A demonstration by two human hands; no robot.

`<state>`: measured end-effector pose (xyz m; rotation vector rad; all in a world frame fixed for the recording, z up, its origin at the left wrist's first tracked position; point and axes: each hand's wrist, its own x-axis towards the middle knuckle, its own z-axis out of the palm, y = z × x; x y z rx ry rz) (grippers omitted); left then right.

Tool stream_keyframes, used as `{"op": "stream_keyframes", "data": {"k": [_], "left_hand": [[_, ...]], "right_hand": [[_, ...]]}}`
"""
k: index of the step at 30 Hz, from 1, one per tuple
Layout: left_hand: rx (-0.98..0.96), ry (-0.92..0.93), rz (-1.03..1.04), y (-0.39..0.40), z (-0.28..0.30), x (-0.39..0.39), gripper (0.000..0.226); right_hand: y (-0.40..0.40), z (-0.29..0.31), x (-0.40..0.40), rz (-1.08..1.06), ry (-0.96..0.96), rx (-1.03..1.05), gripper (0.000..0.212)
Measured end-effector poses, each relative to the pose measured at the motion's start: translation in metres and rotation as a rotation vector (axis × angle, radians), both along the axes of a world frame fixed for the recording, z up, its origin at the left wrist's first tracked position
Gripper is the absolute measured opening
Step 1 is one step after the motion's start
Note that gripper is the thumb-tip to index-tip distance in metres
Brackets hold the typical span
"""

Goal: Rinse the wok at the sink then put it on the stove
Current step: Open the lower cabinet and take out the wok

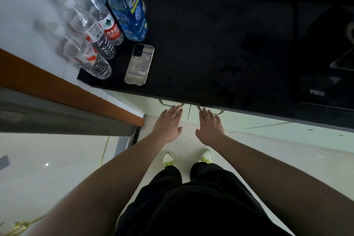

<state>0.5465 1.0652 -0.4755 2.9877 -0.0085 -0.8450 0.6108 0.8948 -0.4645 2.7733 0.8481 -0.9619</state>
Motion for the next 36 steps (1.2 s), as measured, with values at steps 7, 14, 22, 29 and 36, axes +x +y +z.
{"op": "stream_keyframes", "data": {"k": [7,14,22,29,36], "left_hand": [[-0.051,0.009,-0.039,0.007,-0.008,0.006,0.073],[-0.065,-0.093,-0.137,0.018,-0.007,0.009,0.070],[-0.136,-0.225,-0.201,0.027,-0.017,-0.025,0.081],[-0.216,-0.238,-0.131,0.030,-0.006,-0.038,0.097],[-0.073,-0.192,-0.157,0.022,-0.004,-0.061,0.086]], "right_hand": [[0.016,-0.007,-0.003,-0.195,0.020,-0.008,0.083],[0.014,-0.006,-0.009,-0.289,0.033,0.002,0.080],[0.005,-0.005,-0.043,-0.336,0.017,-0.001,0.077],[-0.010,-0.006,-0.077,-0.293,-0.025,-0.038,0.079],[-0.030,-0.004,-0.108,-0.257,-0.077,-0.045,0.077]]}}
